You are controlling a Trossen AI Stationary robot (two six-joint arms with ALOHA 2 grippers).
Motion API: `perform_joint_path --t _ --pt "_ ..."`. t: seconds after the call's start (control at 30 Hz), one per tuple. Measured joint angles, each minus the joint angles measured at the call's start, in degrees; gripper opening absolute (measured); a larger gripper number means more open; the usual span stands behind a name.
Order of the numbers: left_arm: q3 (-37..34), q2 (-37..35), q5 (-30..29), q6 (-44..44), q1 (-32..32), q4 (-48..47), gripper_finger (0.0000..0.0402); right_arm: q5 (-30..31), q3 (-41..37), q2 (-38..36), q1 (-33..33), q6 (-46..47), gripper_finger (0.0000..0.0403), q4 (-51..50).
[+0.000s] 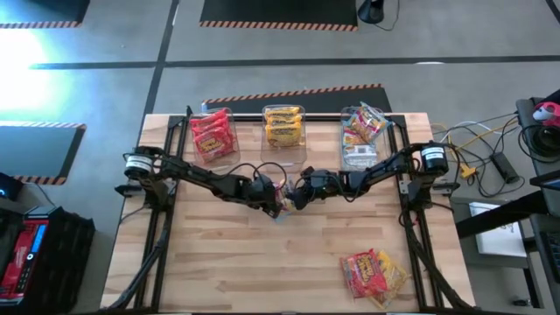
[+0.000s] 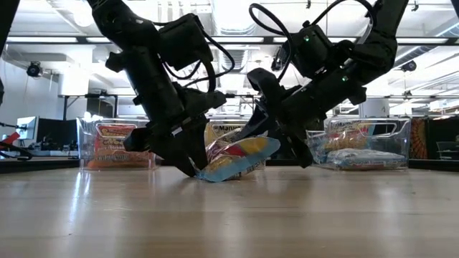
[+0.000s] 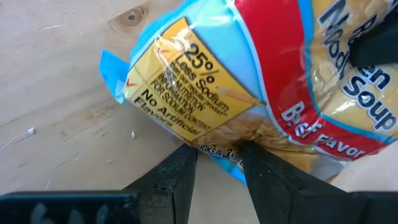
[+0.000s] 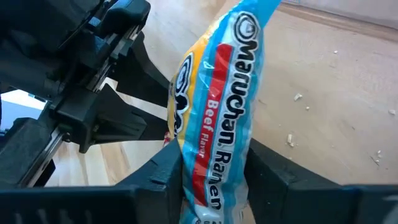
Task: Sort Maruchan noodles
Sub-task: Put the blue noodle pack into the right transparent bin
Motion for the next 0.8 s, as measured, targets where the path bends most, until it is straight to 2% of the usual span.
perform_joint_path --t 0.2,0.37,0.6,0.8 --pt "0.9 -0.7 0.6 1.0 0.0 -0.3 0.0118 -1.4 0.0 -0.1 -0.1 -1.1 0.0109 -0.1" --pt "0.0 -5.6 0.6 1.5 -0.4 -0.8 0.0118 -5.3 0.0 -0.6 -0.8 -2.4 0.0117 -2.8" --pt "-1.9 -14.6 -3.9 1.5 -0.6 -0.8 0.0118 -6.9 -0.1 -3.1 -1.3 -4.8 0.0108 -5.7" --pt "-2.1 -17.9 -7.2 1.5 -0.7 -2.3 0.0118 -10.7 1.1 -7.9 -2.1 -7.8 0.0109 -12.4"
